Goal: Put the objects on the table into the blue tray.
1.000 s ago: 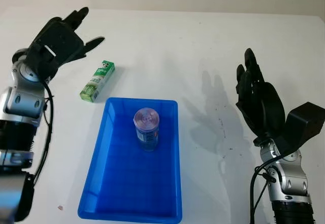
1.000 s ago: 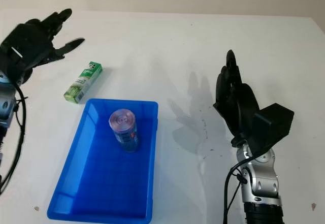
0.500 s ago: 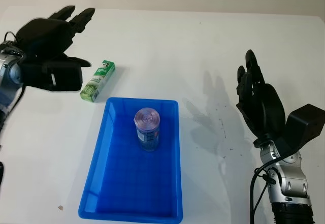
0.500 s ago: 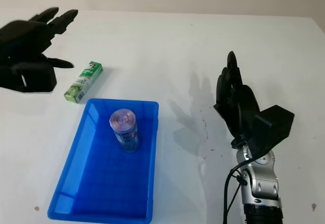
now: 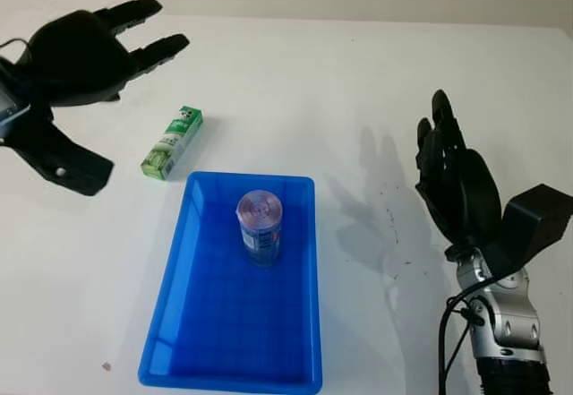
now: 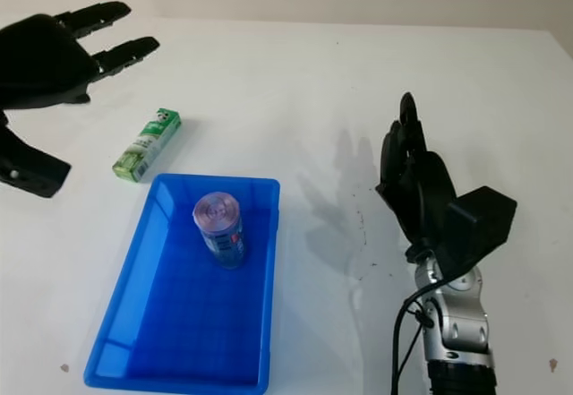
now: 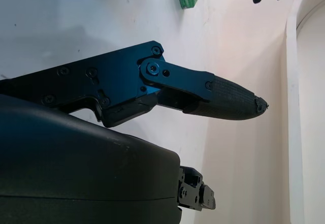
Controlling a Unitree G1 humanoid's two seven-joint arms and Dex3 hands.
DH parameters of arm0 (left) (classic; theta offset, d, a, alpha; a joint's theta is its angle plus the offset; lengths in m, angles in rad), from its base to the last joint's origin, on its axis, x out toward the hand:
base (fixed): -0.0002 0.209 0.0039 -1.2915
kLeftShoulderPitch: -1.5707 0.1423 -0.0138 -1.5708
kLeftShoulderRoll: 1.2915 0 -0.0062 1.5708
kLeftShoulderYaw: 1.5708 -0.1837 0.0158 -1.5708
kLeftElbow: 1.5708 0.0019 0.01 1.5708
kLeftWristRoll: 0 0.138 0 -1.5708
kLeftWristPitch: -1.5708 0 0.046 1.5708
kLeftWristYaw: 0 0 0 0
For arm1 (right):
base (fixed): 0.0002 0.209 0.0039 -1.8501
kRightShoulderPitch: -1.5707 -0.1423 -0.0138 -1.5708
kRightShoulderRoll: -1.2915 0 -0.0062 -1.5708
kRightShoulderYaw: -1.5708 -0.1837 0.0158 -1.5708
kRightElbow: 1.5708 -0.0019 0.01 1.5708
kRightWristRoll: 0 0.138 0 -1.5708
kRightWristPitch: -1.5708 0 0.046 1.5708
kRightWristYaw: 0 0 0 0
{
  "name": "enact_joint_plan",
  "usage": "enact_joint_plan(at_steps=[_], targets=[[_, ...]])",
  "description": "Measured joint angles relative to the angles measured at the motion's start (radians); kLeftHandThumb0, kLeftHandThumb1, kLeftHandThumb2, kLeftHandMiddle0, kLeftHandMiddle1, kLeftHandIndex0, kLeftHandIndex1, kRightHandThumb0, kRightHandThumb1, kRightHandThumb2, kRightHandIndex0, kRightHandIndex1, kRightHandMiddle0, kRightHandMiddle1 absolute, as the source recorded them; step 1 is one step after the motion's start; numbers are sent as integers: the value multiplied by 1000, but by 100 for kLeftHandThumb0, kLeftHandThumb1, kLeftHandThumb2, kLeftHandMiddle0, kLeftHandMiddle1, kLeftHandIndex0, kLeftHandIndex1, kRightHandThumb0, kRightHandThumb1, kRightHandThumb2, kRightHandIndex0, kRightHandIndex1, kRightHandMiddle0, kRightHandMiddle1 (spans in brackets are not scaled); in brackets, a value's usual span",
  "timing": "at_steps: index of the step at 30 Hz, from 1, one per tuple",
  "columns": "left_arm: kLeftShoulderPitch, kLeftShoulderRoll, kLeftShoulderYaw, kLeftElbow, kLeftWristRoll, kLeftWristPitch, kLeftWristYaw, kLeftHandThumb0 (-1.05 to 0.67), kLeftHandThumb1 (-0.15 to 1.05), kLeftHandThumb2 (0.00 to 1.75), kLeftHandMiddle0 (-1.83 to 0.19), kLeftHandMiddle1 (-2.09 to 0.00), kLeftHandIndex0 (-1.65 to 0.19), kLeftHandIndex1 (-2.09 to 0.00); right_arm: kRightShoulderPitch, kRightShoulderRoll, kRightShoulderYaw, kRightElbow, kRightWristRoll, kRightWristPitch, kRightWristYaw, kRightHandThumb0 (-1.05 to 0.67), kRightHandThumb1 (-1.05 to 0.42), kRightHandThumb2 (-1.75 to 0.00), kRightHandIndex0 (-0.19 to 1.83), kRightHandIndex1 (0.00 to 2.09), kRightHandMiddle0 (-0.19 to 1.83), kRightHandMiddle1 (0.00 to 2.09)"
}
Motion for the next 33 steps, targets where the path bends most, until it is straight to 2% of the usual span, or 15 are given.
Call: enact_joint_plan(at_steps=[5, 7, 11, 14, 17, 20, 27, 33], targets=[[-107, -20, -131, 93, 120, 1, 141, -13, 101, 6, -18, -8, -15, -10, 1, 0, 0, 0, 1, 4, -5, -77, -105, -68, -19, 0, -19, 0], [-134, -37, -180, 135, 156, 8, 220, -15, 104, 7, -20, -8, -16, -10, 2, 0, 0, 0, 2, 5, -3, -77, -105, -68, -19, 0, -19, 0], [-171, -70, -281, 209, 220, 23, 373, -22, 105, 24, -18, -6, -11, -7, 5, 0, 0, 0, 2, 5, -2, -77, -105, -68, -19, 0, -19, 0], [-189, -89, -340, 244, 240, 22, 443, -14, 105, 26, -17, -5, -10, -7, 10, 0, 1, 0, 0, 4, 3, -77, -105, -68, -19, 0, -19, 0], [-207, -108, -389, 262, 255, 16, 465, -16, 105, 33, -18, -6, -9, -6, 15, 0, 1, 0, -2, 4, 5, -78, -105, -68, -19, 0, -19, 0], [-216, -120, -433, 267, 263, -2, 488, -12, 105, 28, -19, -6, -14, -9, 15, 0, 1, 0, -2, 4, 4, -78, -105, -67, -19, 0, -19, 0], [-216, -146, -478, 274, 252, -20, 502, -9, 105, 33, -17, -5, -12, -8, 16, 0, 1, 0, 0, 3, 12, -79, -105, -67, -19, 0, -19, 0], [-206, -155, -526, 274, 253, -7, 505, -28, 105, 36, -11, -3, -7, -5, 16, 2, 0, 0, 2, 3, 10, -78, -105, -68, -19, 0, -19, 0]])
